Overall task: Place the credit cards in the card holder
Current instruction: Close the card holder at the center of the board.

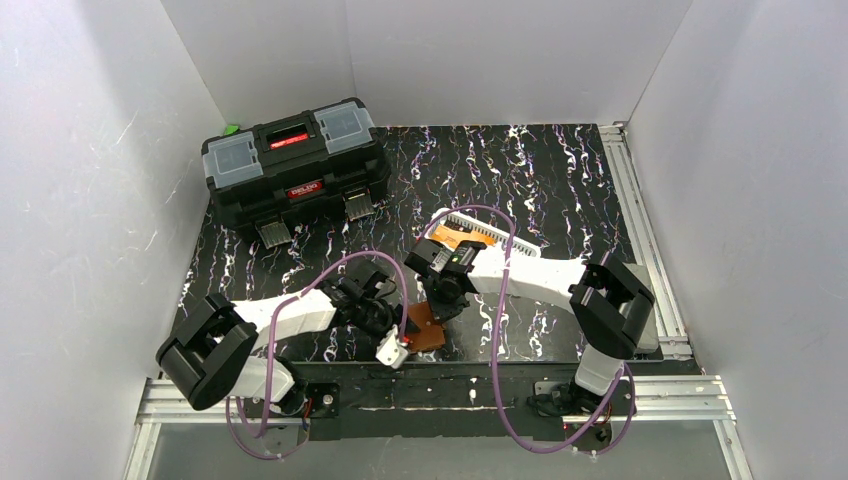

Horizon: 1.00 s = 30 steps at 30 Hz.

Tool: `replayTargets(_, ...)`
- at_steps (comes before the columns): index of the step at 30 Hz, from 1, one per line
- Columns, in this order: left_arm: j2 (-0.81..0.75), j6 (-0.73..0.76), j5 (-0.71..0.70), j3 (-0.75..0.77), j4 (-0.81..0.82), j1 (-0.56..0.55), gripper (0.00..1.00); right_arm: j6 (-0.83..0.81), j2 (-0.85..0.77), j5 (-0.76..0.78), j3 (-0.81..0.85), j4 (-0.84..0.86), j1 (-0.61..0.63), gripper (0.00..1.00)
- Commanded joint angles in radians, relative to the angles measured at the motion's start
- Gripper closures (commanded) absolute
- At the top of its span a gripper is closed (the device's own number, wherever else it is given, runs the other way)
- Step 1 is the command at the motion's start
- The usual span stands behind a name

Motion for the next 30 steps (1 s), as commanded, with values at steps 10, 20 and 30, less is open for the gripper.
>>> replayTargets(10,0.038,0.003,-0.067,0.022,-0.121,-0.046,0.51,0.016,-0.05,-0.07,-0.047,0.086,-0.043,0.99)
replayTargets(20,0.05,-0.003,-0.087,0.04,-0.182,-0.065,0.59,-0.022,-0.085,-0.149,-0.09,0.141,-0.08,0.99)
replayTargets(30,0.054,-0.012,-0.092,0.045,-0.186,-0.076,0.62,-0.037,-0.083,-0.25,-0.107,0.218,-0.092,0.99)
